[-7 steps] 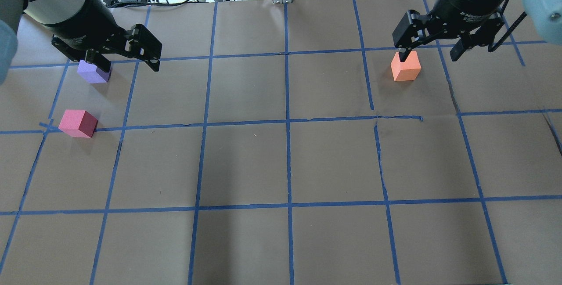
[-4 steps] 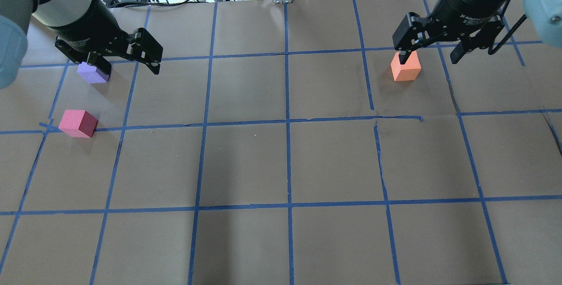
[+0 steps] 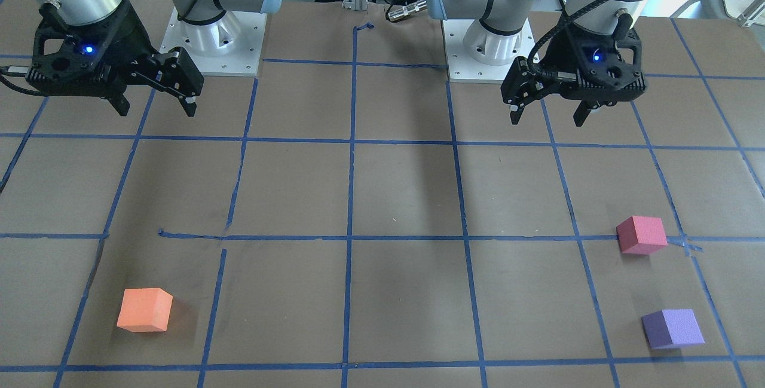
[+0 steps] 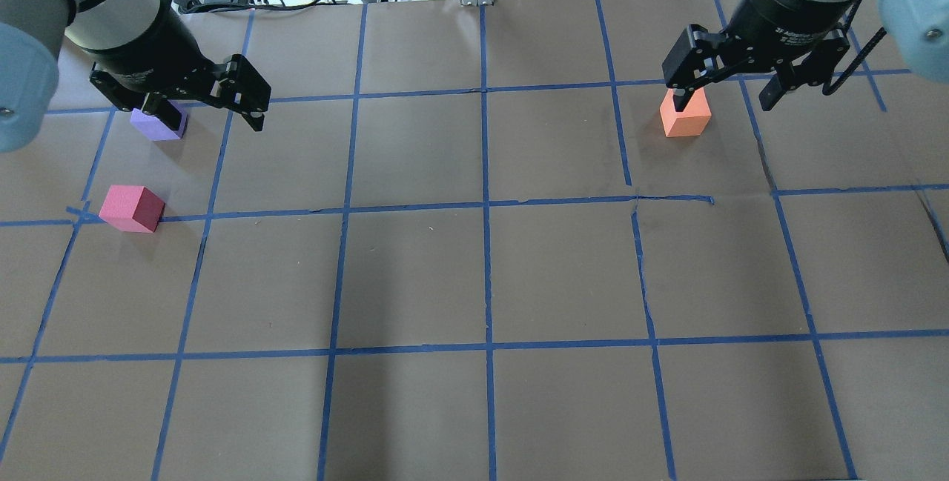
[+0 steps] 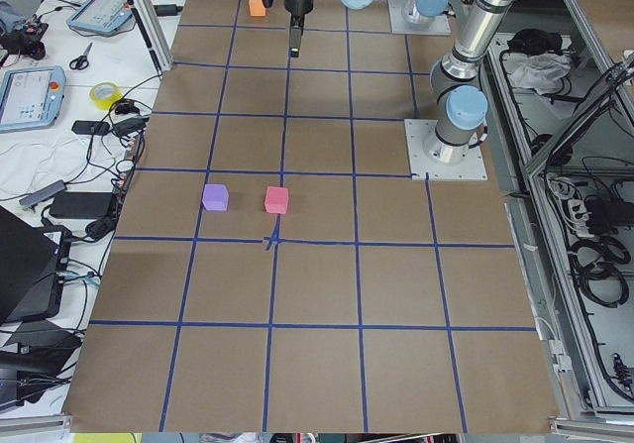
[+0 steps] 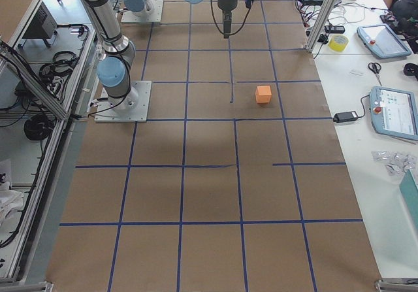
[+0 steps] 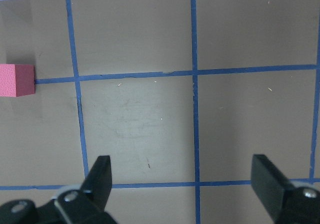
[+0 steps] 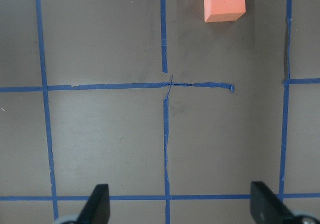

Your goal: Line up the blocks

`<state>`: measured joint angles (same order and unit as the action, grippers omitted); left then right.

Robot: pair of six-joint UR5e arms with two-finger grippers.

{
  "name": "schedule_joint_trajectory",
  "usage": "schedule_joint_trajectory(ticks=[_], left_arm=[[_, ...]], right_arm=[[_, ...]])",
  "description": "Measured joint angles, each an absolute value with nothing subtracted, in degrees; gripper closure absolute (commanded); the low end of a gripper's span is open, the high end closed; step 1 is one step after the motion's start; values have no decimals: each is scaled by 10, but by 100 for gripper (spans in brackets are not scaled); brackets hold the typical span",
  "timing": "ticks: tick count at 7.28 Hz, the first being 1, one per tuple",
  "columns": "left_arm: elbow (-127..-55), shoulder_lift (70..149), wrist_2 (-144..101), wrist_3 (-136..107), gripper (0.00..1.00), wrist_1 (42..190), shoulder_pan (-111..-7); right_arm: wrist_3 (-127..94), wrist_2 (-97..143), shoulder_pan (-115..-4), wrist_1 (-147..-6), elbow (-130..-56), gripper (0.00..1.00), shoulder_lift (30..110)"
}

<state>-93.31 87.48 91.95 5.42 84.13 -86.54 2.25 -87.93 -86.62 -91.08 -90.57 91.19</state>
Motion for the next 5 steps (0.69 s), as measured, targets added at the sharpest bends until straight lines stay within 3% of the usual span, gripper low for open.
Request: schedule_joint_trajectory(ticks=[5], left_arm=[[-929,859,915,56,0,844,-865]], right_arm=[[17,-891,-865,-902,-908,0,907]])
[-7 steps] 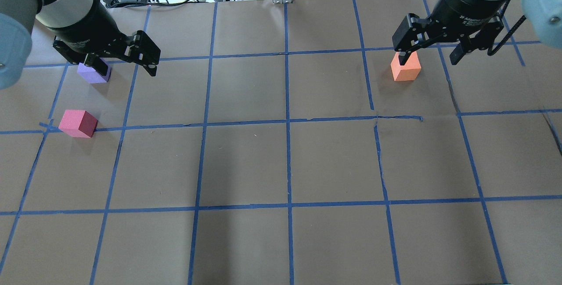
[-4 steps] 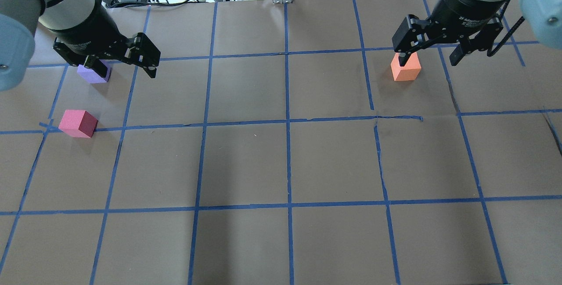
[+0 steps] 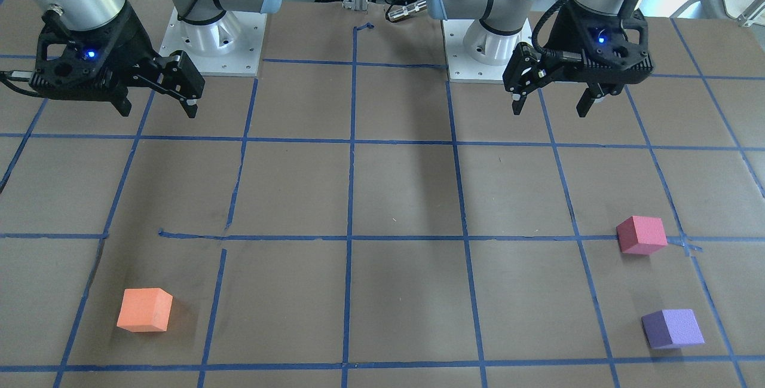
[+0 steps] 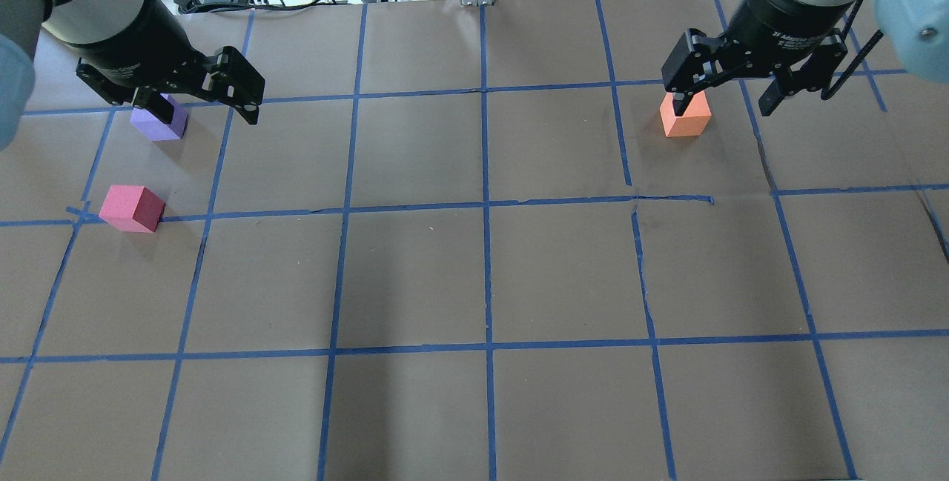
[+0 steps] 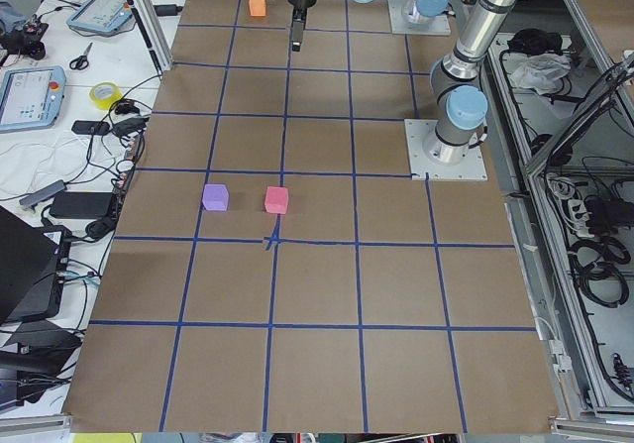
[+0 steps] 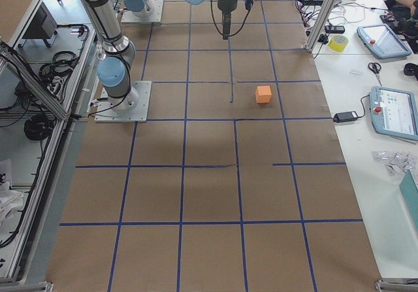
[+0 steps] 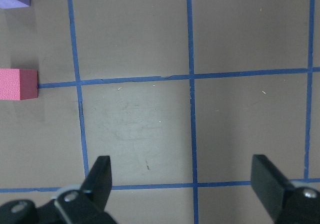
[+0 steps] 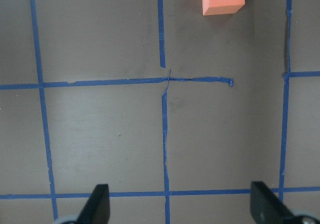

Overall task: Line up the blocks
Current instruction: 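Lower the right gripper onto the orange cube and close on it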

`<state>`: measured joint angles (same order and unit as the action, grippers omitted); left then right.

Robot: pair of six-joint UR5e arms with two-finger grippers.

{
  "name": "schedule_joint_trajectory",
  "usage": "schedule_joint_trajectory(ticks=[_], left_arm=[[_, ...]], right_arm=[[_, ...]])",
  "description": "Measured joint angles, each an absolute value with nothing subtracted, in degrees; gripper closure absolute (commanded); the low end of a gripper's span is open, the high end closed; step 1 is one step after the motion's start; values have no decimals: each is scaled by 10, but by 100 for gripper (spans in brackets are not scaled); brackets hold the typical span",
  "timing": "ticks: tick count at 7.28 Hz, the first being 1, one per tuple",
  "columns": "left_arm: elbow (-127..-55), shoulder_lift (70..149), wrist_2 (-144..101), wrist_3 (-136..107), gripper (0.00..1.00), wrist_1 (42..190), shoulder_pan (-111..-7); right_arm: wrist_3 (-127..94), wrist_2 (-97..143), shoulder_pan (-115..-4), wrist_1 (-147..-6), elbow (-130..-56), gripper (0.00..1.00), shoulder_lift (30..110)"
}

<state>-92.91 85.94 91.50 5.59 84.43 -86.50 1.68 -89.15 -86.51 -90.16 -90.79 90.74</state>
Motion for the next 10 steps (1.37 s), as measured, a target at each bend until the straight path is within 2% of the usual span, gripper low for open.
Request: schedule_joint_trajectory(ticks=[3,10], left_arm=[[-929,859,916,55,0,849,-865],[-925,843,924,56,0,859,-867]], right_arm=[[23,-929,-860,-910,-912,0,891],[173,-921,-817,-1180,-911,0,697]])
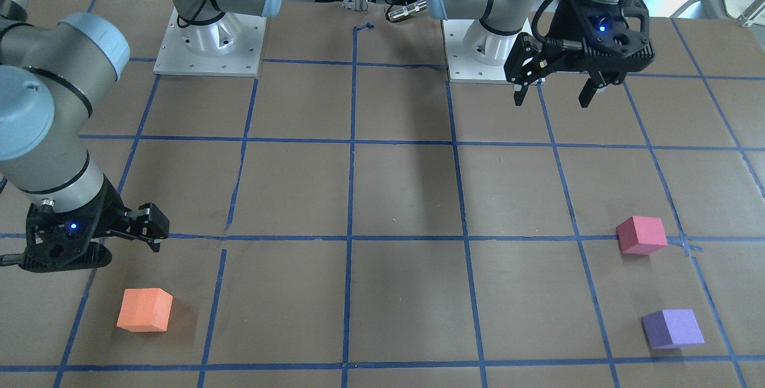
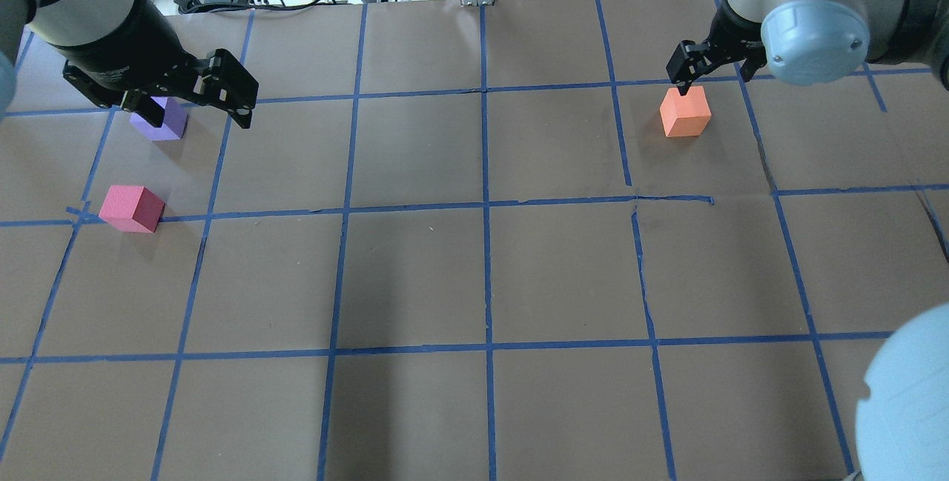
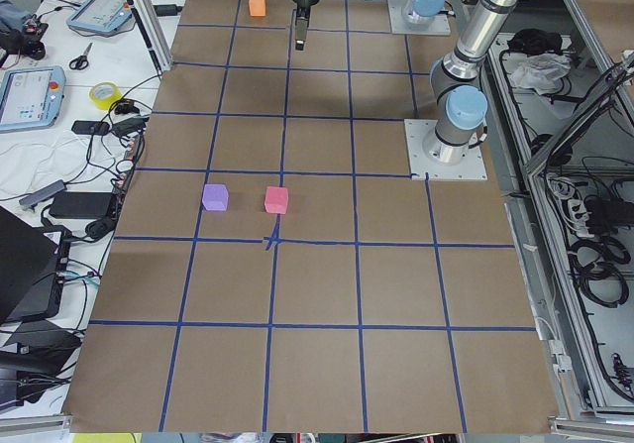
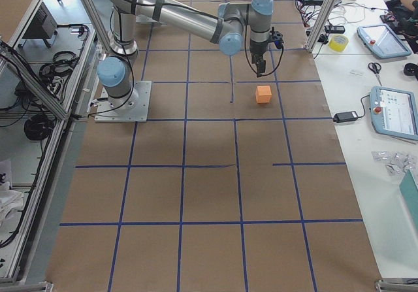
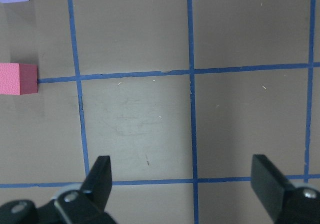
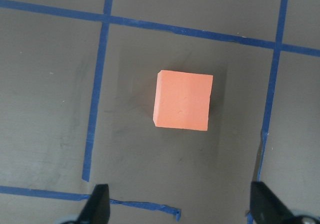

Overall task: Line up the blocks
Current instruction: 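Lower the right gripper onto the orange cube and close on it, then carry the orange cube with the right gripper toward the table center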

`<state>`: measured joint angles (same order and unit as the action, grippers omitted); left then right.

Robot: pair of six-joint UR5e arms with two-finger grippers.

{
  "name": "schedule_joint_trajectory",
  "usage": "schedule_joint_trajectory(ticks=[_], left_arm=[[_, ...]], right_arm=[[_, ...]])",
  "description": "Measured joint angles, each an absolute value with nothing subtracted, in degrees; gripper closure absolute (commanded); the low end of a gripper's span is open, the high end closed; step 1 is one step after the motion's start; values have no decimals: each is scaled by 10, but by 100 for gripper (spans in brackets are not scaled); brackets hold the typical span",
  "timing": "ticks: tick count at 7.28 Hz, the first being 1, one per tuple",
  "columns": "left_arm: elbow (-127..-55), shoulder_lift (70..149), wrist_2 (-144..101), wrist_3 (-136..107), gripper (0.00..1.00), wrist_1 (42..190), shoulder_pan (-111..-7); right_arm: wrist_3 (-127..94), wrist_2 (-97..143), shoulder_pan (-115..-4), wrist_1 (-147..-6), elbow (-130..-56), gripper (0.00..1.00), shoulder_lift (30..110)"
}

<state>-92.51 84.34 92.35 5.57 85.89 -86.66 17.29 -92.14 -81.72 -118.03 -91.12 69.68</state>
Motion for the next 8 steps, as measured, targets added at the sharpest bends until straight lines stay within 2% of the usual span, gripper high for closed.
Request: schedule_joint_trajectory(ticks=[8], left_arm=[[-928,814,917,52,0,860,-867]], right_arm=[[221,-886,-803,-1342,-903,1,553]])
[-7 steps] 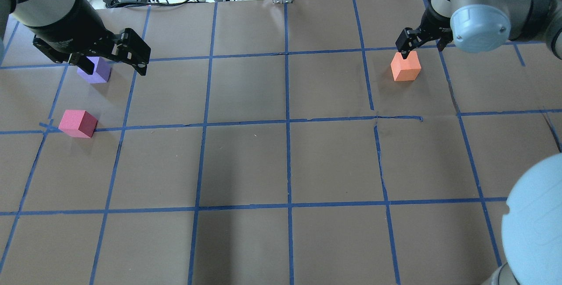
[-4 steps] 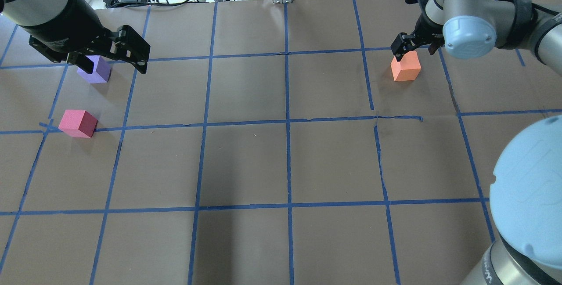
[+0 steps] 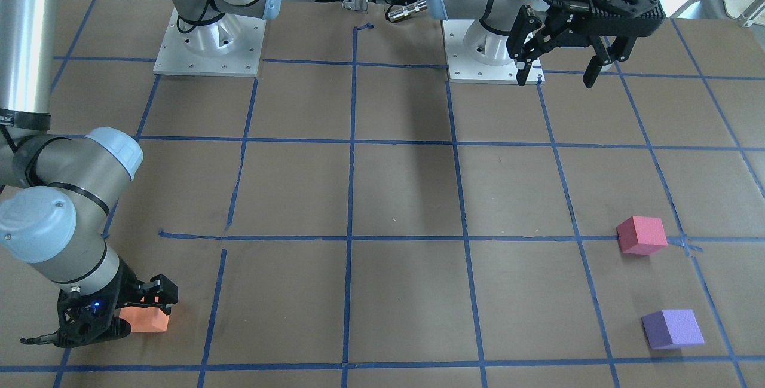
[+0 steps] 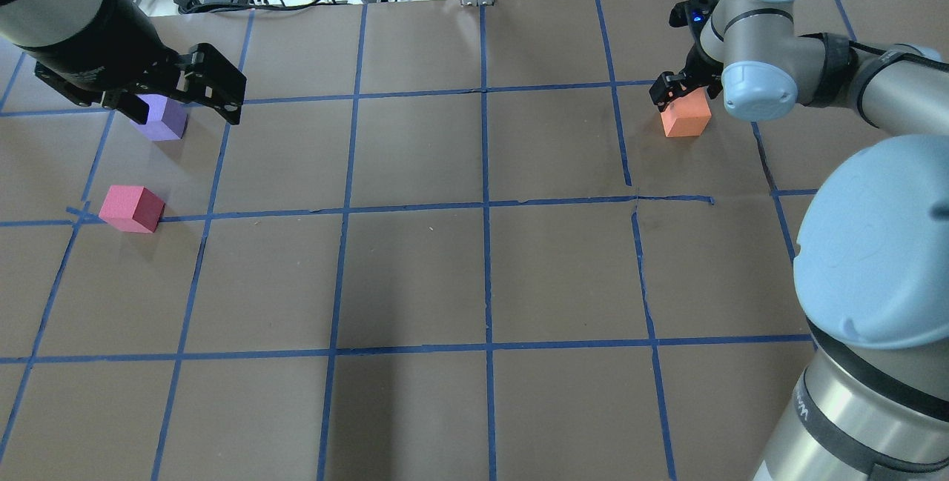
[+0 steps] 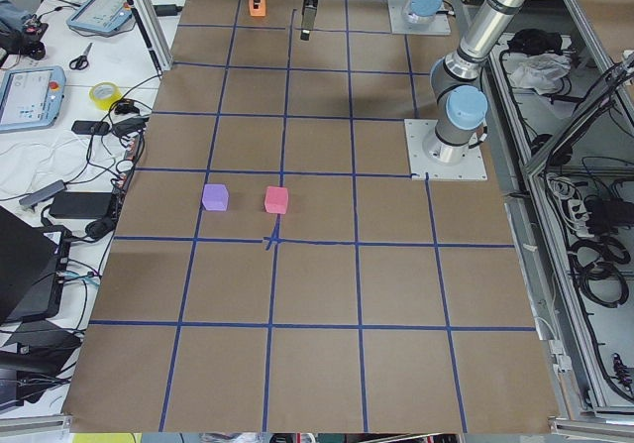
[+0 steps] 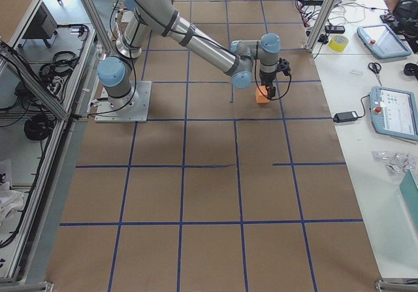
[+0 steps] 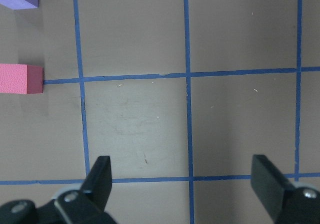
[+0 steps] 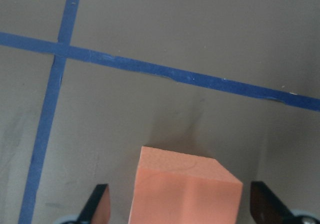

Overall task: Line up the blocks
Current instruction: 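Carry the orange cube with the right gripper toward the table center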

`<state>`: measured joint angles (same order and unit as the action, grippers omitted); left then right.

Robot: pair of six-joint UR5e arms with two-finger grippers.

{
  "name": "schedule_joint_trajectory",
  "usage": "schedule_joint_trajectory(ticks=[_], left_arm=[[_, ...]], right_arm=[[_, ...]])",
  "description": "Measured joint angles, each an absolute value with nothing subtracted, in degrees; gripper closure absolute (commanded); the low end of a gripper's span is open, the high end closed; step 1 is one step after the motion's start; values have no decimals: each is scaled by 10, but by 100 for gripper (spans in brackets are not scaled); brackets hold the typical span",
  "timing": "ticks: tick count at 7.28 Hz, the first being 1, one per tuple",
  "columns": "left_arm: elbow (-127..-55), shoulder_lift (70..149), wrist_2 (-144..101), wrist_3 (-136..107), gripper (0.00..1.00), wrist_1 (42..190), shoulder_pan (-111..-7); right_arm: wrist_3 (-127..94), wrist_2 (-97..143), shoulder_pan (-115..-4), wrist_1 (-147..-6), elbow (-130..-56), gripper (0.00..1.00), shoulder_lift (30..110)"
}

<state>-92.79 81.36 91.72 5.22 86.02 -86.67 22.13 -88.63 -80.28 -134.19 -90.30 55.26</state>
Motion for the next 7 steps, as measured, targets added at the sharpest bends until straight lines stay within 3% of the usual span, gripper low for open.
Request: schedule_joint_trajectory(ticks=[2,3,7], left_arm=[[-928,813,916,53,0,858,-867],[-928,812,916,52,0,857,-867],[-927,807,915,52,0,857,-867]], right_arm=[[220,-886,-800,-1345,-903,91,539],[218,-886,-798,-1344,-903,100,537],[164,-887,-822,-1325,-890,100,566]])
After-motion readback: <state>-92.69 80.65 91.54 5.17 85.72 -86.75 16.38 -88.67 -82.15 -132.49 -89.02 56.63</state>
